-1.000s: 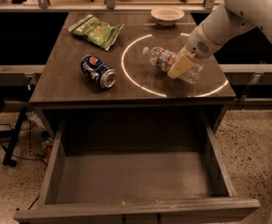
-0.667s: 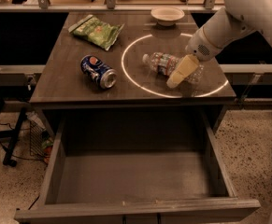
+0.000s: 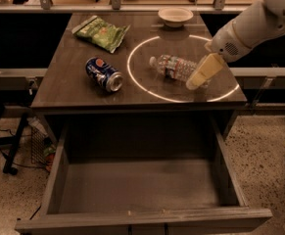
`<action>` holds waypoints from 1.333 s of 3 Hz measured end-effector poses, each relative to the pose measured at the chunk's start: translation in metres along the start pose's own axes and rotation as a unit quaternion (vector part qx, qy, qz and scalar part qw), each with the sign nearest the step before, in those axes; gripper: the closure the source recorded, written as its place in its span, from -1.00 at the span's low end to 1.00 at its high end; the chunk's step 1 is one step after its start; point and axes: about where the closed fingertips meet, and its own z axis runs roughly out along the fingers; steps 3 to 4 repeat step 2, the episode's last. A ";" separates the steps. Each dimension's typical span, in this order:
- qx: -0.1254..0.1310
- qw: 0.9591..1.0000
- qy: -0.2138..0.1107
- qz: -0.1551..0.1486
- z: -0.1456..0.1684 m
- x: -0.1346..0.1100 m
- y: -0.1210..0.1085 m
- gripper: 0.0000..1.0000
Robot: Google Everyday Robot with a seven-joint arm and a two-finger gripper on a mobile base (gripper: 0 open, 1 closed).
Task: Pick water bottle from top drawer and place on counter
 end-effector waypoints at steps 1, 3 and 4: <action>0.038 0.995 -0.086 -0.039 -0.101 -0.009 0.029 -1.00; 0.097 0.980 -0.155 -0.077 -0.199 -0.002 0.058 -1.00; 0.097 0.980 -0.155 -0.077 -0.199 -0.002 0.058 -1.00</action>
Offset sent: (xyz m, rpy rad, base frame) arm -0.1654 -0.1224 0.2203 0.2190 -0.5185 0.0046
